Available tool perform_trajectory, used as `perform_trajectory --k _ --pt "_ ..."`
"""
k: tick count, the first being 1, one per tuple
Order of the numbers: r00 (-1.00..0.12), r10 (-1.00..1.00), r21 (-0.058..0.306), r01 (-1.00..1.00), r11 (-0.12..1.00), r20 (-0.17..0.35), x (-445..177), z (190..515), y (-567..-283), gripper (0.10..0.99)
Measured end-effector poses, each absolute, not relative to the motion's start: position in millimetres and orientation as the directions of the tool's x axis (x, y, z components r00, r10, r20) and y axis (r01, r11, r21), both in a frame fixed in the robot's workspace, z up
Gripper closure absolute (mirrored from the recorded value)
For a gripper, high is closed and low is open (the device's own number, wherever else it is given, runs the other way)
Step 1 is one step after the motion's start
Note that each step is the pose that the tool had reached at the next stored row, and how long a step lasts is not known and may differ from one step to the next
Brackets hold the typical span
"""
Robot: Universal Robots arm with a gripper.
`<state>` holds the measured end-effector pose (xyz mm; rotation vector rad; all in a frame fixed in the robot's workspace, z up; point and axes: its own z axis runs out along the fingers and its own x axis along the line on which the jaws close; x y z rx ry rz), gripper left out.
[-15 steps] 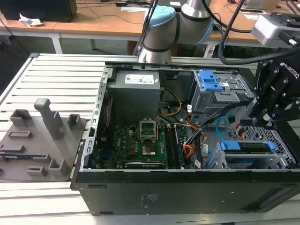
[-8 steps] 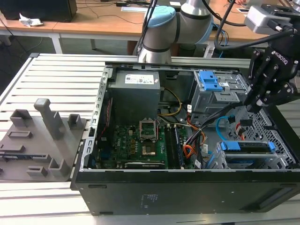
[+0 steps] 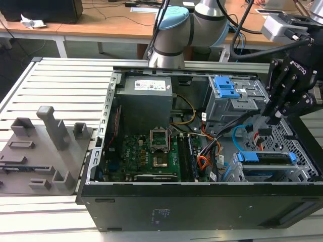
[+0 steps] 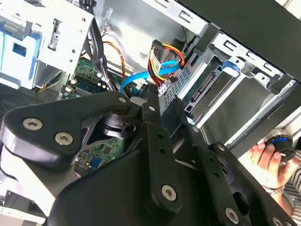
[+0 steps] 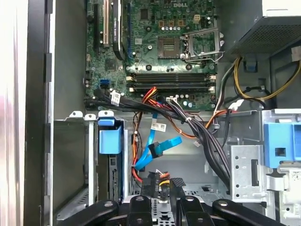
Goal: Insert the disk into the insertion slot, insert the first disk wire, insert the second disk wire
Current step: 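Insert the first disk wire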
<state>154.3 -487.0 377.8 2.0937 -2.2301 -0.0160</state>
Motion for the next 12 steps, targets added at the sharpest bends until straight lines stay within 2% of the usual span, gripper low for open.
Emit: perform_trajectory --k 3,12 --pt "-0.095 -0.994 0.064 -0.993 0.099 0.06 154 374 -487 0.784" --pt "-0.096 -0.993 0.063 -0.993 0.101 0.07 154 353 -487 0.784"
